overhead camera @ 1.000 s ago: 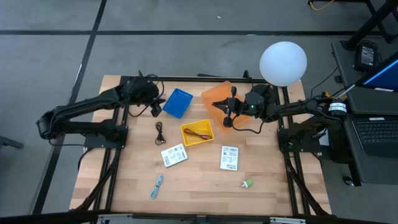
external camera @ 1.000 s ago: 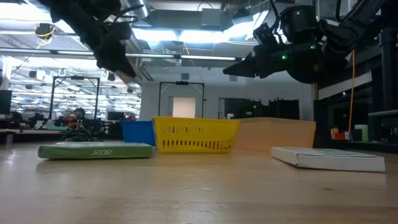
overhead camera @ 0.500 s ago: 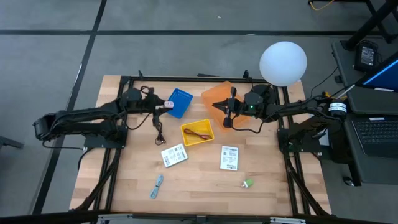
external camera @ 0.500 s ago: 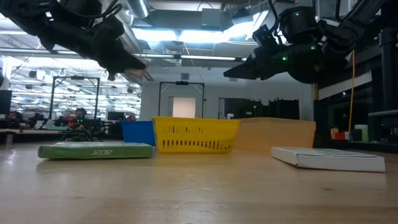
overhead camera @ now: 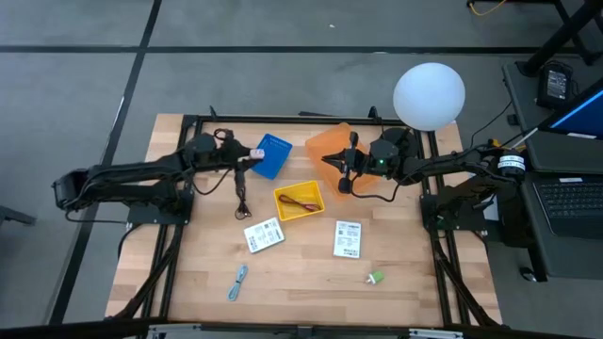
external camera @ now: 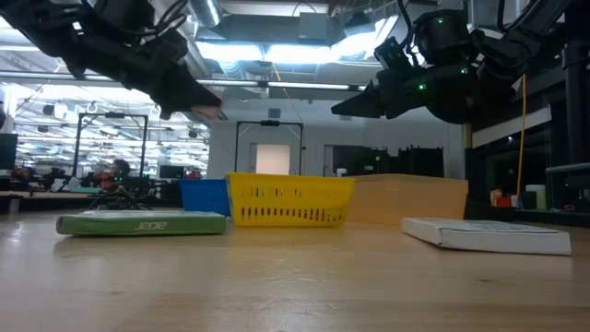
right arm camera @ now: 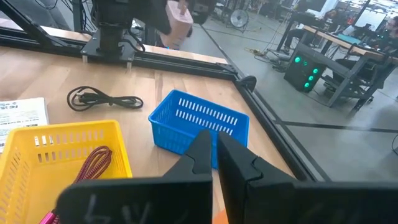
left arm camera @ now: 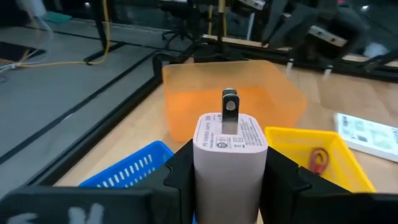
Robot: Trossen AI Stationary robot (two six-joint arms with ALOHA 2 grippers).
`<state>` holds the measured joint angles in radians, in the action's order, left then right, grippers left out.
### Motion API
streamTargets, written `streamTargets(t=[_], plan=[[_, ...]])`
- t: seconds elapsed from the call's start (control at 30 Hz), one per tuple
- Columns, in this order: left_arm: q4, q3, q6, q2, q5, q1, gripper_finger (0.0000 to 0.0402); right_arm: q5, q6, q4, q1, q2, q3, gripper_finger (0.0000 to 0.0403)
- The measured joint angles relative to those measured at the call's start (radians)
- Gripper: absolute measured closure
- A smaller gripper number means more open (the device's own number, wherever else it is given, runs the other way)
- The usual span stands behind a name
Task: Pick and place items into bin
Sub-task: Put the white charger adapter into the blue bin
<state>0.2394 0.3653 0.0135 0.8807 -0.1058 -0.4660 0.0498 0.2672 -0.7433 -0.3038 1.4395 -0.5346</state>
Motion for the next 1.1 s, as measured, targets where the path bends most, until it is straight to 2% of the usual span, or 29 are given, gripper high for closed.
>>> streamTargets(t=[0.23, 0.43, 0.63, 0.87, 1.1], plan=[[0.078, 0.030, -0.001, 0.150, 0.018, 0.000, 0.0286, 0.000, 0.000, 0.000, 0.000, 0.000, 0.000, 0.0395], [-0.018, 0.133, -0.027, 0.239, 0.044, -0.001, 0.0284, 0.000, 0.000, 0.005, 0.000, 0.000, 0.000, 0.0396], [-0.252, 0.258, -0.031, 0.292, 0.047, -0.001, 0.0283, 0.000, 0.000, 0.011, 0.000, 0.000, 0.000, 0.0396], [-0.527, 0.417, 0.037, 0.350, 0.153, -0.001, 0.0285, 0.000, -0.003, 0.011, 0.000, 0.000, 0.000, 0.0396], [-0.678, 0.552, 0.080, 0.439, 0.193, -0.002, 0.0282, 0.000, -0.004, 0.011, 0.000, 0.000, 0.000, 0.0396]])
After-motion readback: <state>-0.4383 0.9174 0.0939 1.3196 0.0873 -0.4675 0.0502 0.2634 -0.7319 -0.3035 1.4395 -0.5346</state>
